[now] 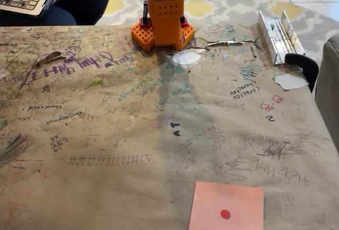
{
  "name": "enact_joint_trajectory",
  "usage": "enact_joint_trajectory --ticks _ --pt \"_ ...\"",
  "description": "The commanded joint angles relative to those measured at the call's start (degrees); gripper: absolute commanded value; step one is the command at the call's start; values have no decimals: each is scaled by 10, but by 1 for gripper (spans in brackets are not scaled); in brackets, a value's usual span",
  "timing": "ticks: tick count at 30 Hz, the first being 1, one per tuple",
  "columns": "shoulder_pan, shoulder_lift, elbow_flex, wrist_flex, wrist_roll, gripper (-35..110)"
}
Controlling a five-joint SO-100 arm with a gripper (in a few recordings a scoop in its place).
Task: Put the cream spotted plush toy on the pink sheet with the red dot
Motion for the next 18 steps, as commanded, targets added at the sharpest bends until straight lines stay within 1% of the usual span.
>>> enact_joint_trajectory --ticks 1,2,6,9,14,18 --pt "29 -338 -135 -29 -52 42" --pt "36 -313 -64 -66 -64 42" --pt "57 -257 90 -117 -94 42" --pt "61 -204 215 -167 -137 42" --pt "77 -118 360 -202 -198 40" --pt "84 -4 494 -229 -239 39"
